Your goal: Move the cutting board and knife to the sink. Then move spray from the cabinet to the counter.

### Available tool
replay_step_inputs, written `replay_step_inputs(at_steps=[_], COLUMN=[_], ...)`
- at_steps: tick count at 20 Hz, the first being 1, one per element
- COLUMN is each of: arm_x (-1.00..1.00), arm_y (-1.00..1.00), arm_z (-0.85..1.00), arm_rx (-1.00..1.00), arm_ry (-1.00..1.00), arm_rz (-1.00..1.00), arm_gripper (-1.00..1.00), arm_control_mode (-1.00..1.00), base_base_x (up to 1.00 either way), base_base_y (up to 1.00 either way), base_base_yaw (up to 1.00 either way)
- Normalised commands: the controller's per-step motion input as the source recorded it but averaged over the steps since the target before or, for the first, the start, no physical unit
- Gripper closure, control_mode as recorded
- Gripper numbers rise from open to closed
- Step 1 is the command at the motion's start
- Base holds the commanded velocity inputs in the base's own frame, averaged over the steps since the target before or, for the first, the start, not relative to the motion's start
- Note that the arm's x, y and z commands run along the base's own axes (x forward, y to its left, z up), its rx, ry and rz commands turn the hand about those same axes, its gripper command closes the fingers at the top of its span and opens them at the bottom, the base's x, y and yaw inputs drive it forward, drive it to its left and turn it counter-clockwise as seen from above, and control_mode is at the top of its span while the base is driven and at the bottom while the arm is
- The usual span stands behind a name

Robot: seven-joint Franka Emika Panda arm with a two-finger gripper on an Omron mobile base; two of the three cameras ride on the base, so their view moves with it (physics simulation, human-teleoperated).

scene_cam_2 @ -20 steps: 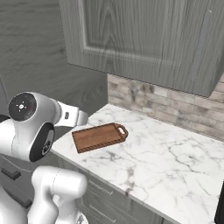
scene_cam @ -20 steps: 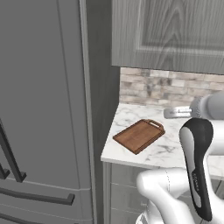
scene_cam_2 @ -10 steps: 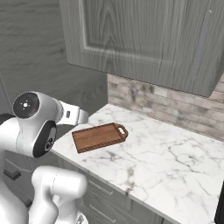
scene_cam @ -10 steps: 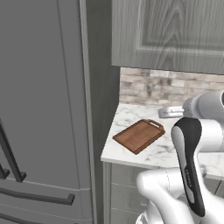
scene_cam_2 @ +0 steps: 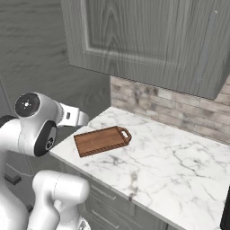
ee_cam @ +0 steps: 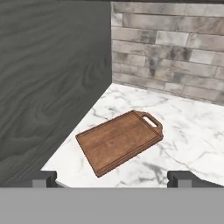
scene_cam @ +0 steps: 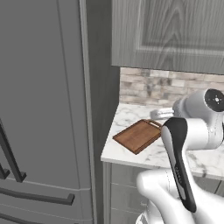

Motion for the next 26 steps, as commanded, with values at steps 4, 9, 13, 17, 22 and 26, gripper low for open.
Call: replay_step_inputs(at_steps=[4, 9, 13, 17, 22, 26], arm_x=[0.29, 0.13, 0.1, 0.31, 0.42, 0.48], arm_y=[0.0, 0.0, 0.0, 0.03, 0.15, 0.2], arm_z=[-0.18, -0.22, -0.2, -0.19, -0.14, -0.24], arm_rx=[0.0, 0.0, 0.0, 0.0, 0.0, -0.02], arm_ry=[0.01, 0.0, 0.01, 0.11, 0.21, 0.23], arm_rz=[0.0, 0.09, 0.15, 0.09, 0.03, 0.02], arm_gripper=[-1.0, -1.0, -1.0, -1.0, -1.0, -1.0], arm_control_mode=[-1.0, -1.0, -1.0, -1.0, -1.0, -1.0], base_base_x=[0.0, 0.0, 0.0, 0.0, 0.0, 0.0], base_base_y=[0.0, 0.0, 0.0, 0.0, 0.0, 0.0], base_base_yaw=[0.0, 0.0, 0.0, 0.0, 0.0, 0.0])
